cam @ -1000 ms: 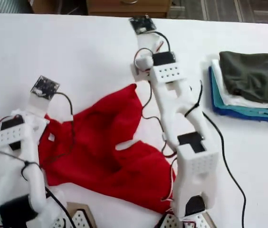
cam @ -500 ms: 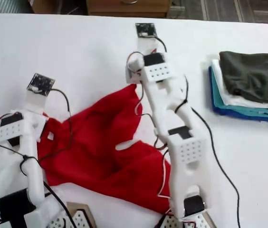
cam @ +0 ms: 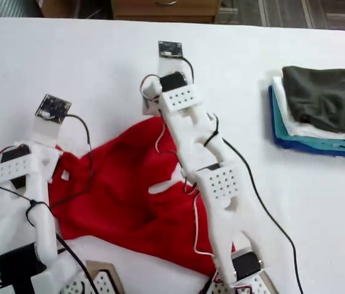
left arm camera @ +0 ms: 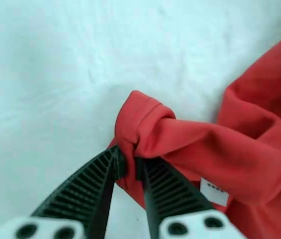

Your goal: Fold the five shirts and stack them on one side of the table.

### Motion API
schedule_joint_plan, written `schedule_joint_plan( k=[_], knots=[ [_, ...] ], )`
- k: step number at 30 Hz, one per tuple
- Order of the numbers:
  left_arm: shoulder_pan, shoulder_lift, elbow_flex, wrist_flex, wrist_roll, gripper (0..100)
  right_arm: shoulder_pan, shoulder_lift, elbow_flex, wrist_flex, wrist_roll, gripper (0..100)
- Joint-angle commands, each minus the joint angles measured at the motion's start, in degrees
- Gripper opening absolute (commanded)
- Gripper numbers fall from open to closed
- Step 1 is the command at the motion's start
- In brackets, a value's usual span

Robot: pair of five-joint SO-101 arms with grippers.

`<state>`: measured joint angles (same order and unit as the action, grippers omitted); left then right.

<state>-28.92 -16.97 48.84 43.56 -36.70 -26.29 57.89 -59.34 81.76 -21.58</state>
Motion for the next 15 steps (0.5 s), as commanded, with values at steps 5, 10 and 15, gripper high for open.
schedule_joint_plan(
  k=[5,10,15],
  knots=[
    [0.26,-0.53,-2.07,-0.88,0.53,3,3.03,2.15,-5.89,1.89,-0.53,13.8],
    [0.26,-0.53,-2.07,-0.97,0.44,3,4.0,2.42,-5.89,2.59,-0.53,13.8],
    [0.26,-0.53,-2.15,-0.97,0.44,3,3.91,2.59,-5.45,2.24,-0.53,13.8]
  ],
)
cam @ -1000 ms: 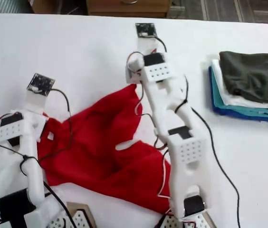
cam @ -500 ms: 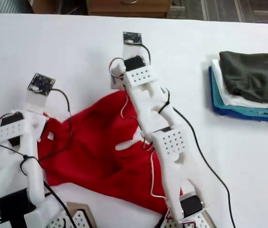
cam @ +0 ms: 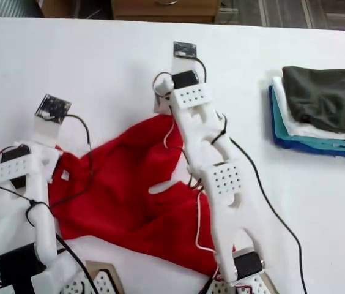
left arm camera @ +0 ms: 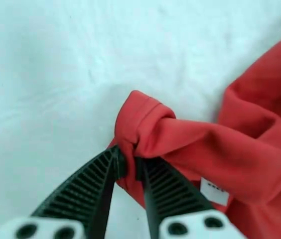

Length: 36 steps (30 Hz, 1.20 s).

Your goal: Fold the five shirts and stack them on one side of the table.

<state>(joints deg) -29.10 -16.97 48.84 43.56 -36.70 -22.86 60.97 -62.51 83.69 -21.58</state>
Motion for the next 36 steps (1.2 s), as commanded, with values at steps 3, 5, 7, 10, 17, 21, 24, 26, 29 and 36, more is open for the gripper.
schedule_joint_plan(
  k=[3,5,7,10,17,21,24,26,29,36],
  knots=[
    [0.44,-0.53,-2.15,-0.97,0.44,3,0.22,-0.48,-2.2,0.04,-0.44,13.8],
    [0.44,-0.53,-2.15,-0.97,0.44,3,0.22,-0.48,-2.11,-1.19,-0.35,13.8],
    [0.44,-0.53,-2.15,-0.97,0.44,3,0.22,-0.4,-2.11,-2.15,-0.18,13.8],
    [0.44,-0.53,-2.07,-0.88,0.44,3,0.31,1.36,-2.46,-2.42,-0.09,13.8],
    [0.44,-0.53,-2.07,-0.88,0.44,3,0.22,3.74,-2.64,-2.15,-0.09,13.5],
    [0.44,-0.53,-2.07,-0.97,0.44,3,0.13,3.47,-2.64,-1.89,0.0,13.4],
    [0.44,-0.26,-2.24,-0.97,0.44,3,0.13,1.54,-2.64,0.4,0.0,13.4],
    [0.44,-0.26,-2.33,-0.97,0.44,3,0.13,-0.13,-2.64,1.19,0.0,13.6],
    [0.62,-0.26,-2.59,-0.97,0.44,3,0.13,-1.63,-2.64,1.45,0.0,13.7],
    [0.53,-0.26,-2.42,-0.97,0.44,3,-0.31,-1.71,-2.46,2.59,0.0,13.7]
  ],
)
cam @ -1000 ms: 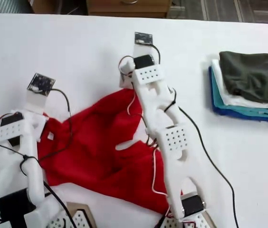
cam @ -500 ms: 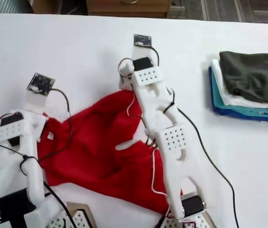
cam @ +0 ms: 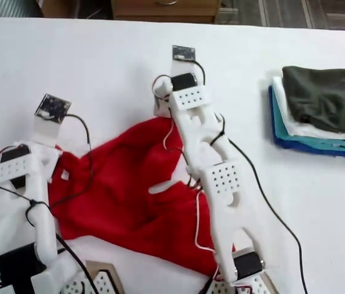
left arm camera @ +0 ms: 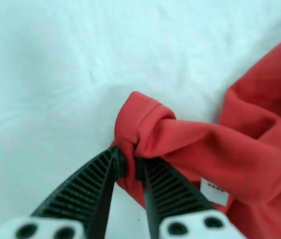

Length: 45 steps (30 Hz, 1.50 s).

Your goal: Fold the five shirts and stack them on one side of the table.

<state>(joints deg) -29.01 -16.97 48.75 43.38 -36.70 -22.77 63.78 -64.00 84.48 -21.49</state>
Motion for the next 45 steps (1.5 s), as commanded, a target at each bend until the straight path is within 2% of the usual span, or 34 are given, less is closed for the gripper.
schedule_joint_plan(
  k=[1,6,10,12,23,27,31,36,41,43,45],
  knots=[
    [0.44,-0.26,-2.24,-0.79,0.44,3,-0.57,-4.62,-1.05,2.24,-0.09,13.7],
    [0.44,-0.26,-2.07,-0.79,0.44,3,-1.89,-4.7,-1.14,2.59,-0.09,13.2],
    [0.35,-0.26,-2.07,-0.79,0.44,3,-1.36,-4.53,-1.05,2.68,0.0,0.8],
    [0.35,-0.26,-2.07,-0.79,0.44,3,-1.19,-5.05,-1.23,2.68,0.18,2.5],
    [1.41,-0.62,-3.3,-0.09,0.53,3,3.65,-13.23,-16.44,8.48,13.89,2.0],
    [4.4,-0.62,-7.96,6.51,0.7,3,6.02,-14.99,-21.71,11.65,16.26,2.0],
    [8.09,-0.62,-13.23,13.1,0.7,3,6.81,-13.49,-20.4,12.79,16.18,2.0],
    [11.52,-0.18,-13.76,14.15,0.97,3,6.9,-6.81,-18.37,11.38,16.18,2.0],
    [11.6,-0.7,-15.78,14.59,1.05,3,8.22,-5.85,-27.78,11.12,16.62,1.9],
    [11.52,-0.7,-18.24,17.05,0.97,3,9.19,-8.22,-32.44,12.18,19.87,1.9],
    [11.52,-0.7,-22.02,21.1,0.97,3,10.95,-13.41,-31.03,12.79,23.82,1.9]
  ],
)
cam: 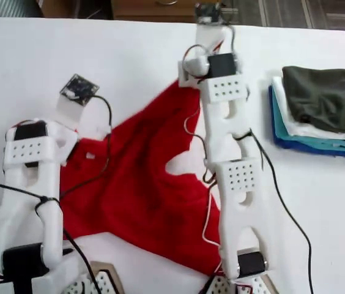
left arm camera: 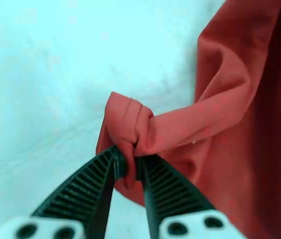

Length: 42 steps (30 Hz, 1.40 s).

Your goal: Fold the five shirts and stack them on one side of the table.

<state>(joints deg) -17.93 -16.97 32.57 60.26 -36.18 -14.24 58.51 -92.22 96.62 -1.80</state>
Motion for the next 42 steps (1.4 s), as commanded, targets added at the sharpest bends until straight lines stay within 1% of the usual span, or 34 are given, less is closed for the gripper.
schedule_joint_plan(
  k=[1,4,7,11,14,19,22,24,27,36,42],
  knots=[
    [0.62,-0.7,-7.96,6.51,0.44,3,3.38,-10.59,-2.2,0.75,6.07,1.9],
    [0.97,-0.7,-14.99,12.66,0.53,3,7.16,-17.63,-2.37,0.75,9.67,1.9],
    [0.97,-0.7,-22.55,17.58,0.97,3,9.98,-24.13,-1.93,1.01,10.9,1.9],
    [1.14,-0.7,-33.54,24.0,5.98,3,12.79,-30.9,-1.76,1.19,10.73,1.9],
    [3.34,-0.7,-41.27,28.84,8.44,3,13.76,-35.3,-2.02,1.19,10.73,1.9],
    [7.91,-0.7,-51.74,36.48,8.53,3,14.11,-42.95,-1.85,1.27,11.08,1.9],
    [8.7,-0.7,-58.33,41.05,8.53,3,13.85,-48.13,-1.85,1.54,11.08,1.9],
    [8.18,-0.88,-61.32,42.02,8.53,3,13.85,-51.47,-1.76,1.54,11.08,1.9],
    [5.71,-4.04,-61.93,42.02,8.18,3,14.02,-56.22,-1.76,1.54,11.16,1.9],
    [5.54,-18.9,-61.85,42.02,8.18,3,13.85,-65.54,-1.76,1.54,11.16,1.9],
    [5.45,-29.01,-57.36,42.02,8.09,3,13.76,-71.08,-1.76,1.54,11.16,1.9]
  ],
)
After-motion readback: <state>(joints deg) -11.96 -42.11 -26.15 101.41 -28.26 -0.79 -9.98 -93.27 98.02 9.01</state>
